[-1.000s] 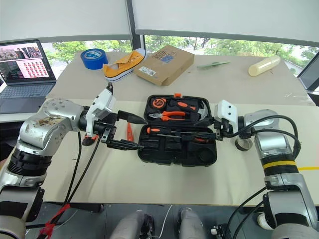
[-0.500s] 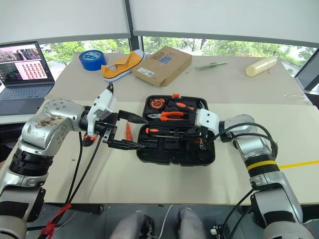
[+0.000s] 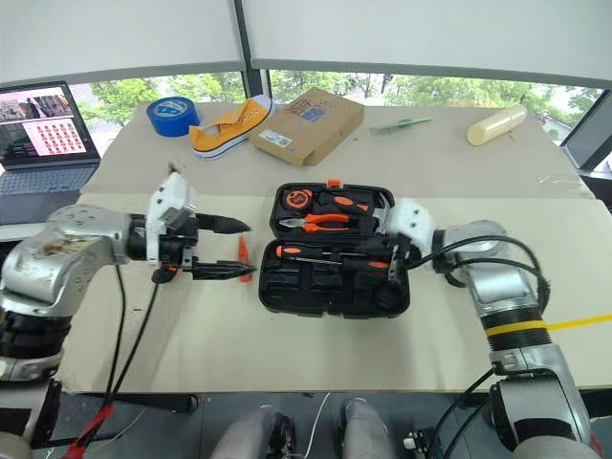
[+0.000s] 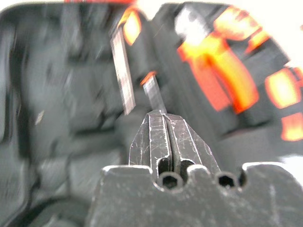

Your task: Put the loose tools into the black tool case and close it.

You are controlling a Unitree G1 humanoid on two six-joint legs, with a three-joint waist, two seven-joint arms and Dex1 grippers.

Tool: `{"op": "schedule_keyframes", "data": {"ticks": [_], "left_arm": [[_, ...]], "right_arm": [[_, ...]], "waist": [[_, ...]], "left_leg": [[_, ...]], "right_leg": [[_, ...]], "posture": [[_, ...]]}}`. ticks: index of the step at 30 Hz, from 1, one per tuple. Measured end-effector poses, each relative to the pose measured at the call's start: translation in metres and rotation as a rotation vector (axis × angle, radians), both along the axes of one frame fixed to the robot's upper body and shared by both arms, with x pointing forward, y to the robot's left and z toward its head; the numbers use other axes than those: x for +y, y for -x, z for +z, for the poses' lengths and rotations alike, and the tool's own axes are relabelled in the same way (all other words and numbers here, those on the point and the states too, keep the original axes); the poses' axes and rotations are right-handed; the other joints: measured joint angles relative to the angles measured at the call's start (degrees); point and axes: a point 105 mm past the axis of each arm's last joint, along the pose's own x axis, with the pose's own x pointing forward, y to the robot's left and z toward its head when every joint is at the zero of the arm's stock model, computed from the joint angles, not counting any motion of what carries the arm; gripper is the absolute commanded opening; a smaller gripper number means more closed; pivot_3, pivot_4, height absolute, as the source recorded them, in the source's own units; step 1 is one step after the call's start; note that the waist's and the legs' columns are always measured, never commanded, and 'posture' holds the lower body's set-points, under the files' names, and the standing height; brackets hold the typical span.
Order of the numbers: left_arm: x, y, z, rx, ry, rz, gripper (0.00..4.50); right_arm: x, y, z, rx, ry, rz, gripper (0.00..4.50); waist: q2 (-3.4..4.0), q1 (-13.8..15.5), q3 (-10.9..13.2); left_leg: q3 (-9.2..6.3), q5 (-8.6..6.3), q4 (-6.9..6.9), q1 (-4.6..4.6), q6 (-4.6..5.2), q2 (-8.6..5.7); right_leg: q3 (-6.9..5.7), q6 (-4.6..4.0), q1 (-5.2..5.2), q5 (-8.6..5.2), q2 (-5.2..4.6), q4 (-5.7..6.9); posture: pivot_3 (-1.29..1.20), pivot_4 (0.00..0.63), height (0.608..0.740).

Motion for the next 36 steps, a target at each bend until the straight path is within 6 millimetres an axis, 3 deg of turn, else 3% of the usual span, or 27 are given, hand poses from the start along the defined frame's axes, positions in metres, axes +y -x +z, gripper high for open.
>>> {"op": "schedule_keyframes", "data": {"ticks": [2,5,10,14,22,28,29,31,36], "left_arm": [[0.019,0.000,-0.010,0.084,-0.004,0.184,4.50],[0.032,0.003,-0.022,0.192,-0.007,0.390,4.50],[0.016,-0.003,-0.026,0.278,0.029,0.532,4.50],[0.001,-0.025,-0.024,0.270,-0.014,0.597,4.50],[-0.036,-0.052,-0.054,0.439,-0.144,0.611,4.50],[-0.043,-0.058,-0.063,0.479,-0.195,0.625,4.50],[-0.043,-0.058,-0.064,0.476,-0.203,0.628,3.95],[-0.040,-0.060,-0.066,0.467,-0.225,0.642,3.43],[-0.029,-0.060,-0.069,0.478,-0.239,0.672,1.48]], "right_arm": [[-0.005,0.016,0.013,0.018,-0.038,0.021,0.59],[0.001,0.039,0.012,0.097,-0.067,0.081,1.42],[0.018,0.061,0.023,0.119,-0.108,0.153,3.17],[0.028,0.067,0.028,0.109,-0.134,0.159,4.46],[0.042,0.070,0.027,0.079,-0.185,0.138,4.46],[0.044,0.073,0.025,0.065,-0.195,0.112,4.46],[0.045,0.074,0.025,0.062,-0.195,0.109,4.50],[0.046,0.075,0.025,0.064,-0.202,0.108,4.50],[0.045,0.075,0.026,0.065,-0.223,0.092,4.50]], "waist": [[-0.01,0.44,0.00],[-0.06,1.00,0.02],[-0.14,1.66,0.05],[-0.18,1.87,0.05],[-0.20,1.96,0.05],[-0.19,1.80,0.03],[-0.19,1.85,0.00],[-0.20,1.85,-0.01],[-0.20,1.68,-0.04]], "left_leg": [[-0.13,0.00,-0.02,0.00,0.00,0.00],[-0.15,-0.01,-0.01,0.01,0.01,-0.05],[-0.18,-0.01,0.08,0.02,0.00,-0.09],[-0.17,0.01,0.04,0.06,-0.04,-0.10],[-0.08,0.04,-0.06,0.05,-0.07,-0.13],[-0.03,0.11,-0.25,0.41,-0.21,-0.13],[-0.03,0.12,-0.30,0.49,-0.24,-0.13],[0.02,0.00,-0.39,0.59,-0.53,-0.12],[0.09,0.01,-0.51,0.68,-0.57,-0.11]], "right_leg": [[-0.04,0.01,0.10,0.00,-0.02,-0.07],[-0.02,0.03,0.12,-0.01,-0.07,-0.04],[0.02,0.05,0.16,0.01,0.03,0.06],[0.02,0.03,0.14,0.02,-0.09,0.06],[0.01,0.03,0.10,0.02,0.18,0.03],[0.05,0.04,0.29,0.00,0.16,0.04],[0.08,0.05,0.32,0.00,0.14,0.05],[0.23,0.05,0.33,0.00,0.01,0.06],[0.33,0.03,0.30,-0.01,0.00,0.07]], "posture": [[0.00,0.150,0.731],[0.00,0.150,0.731],[0.00,0.150,0.731],[0.00,0.150,0.731],[0.00,0.150,0.731],[0.00,0.150,0.731],[0.00,0.150,0.731],[0.00,0.150,0.731],[0.00,0.150,0.731]]}}
